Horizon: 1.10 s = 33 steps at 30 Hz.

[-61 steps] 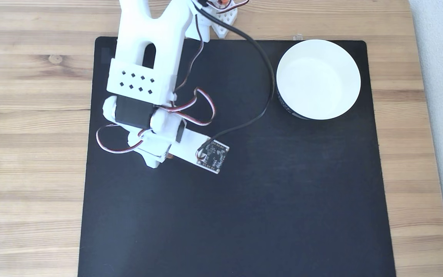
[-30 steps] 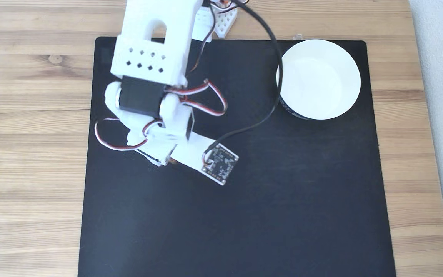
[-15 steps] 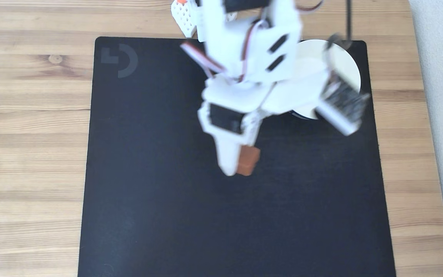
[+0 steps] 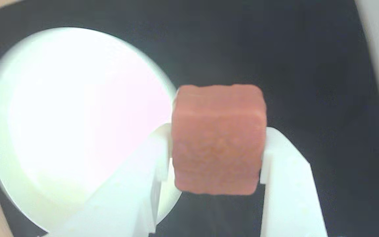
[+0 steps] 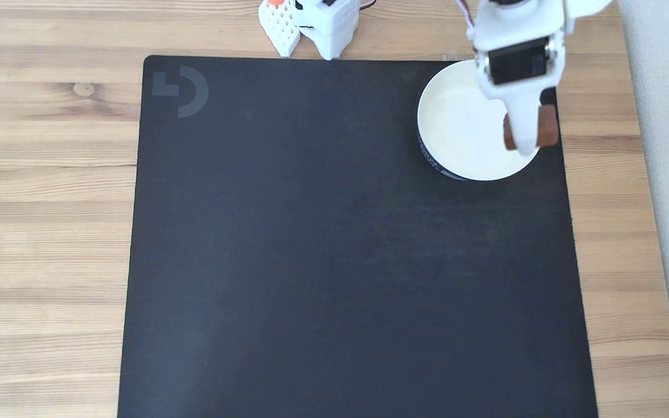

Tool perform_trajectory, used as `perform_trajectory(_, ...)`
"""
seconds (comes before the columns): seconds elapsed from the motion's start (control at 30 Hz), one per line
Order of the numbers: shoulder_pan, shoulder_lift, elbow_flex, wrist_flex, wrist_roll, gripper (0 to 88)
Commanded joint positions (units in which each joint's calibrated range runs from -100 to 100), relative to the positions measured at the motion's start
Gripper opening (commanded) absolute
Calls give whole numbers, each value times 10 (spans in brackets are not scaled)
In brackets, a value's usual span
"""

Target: Pick up the toy and place it on the plate

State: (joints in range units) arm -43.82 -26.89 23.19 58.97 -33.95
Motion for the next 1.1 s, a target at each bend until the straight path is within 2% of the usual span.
perform_trajectory(0.0, -25, -98, 169, -101, -23, 26)
perform_trajectory(0.13, -43, -179, 290, -135, -41, 26)
perform_trajectory(0.43, -53, -257, 435, -135, -41, 26)
perform_trajectory(0.77, -57, -319, 506, -136, -41, 30)
perform_trajectory(0.87, -57, -319, 506, -136, -41, 96)
perform_trajectory(0.9, -58, -319, 506, -136, -41, 168)
perform_trajectory(0.93, -59, -319, 506, -136, -41, 201)
perform_trajectory(1.07, -58, -319, 506, -136, -41, 230)
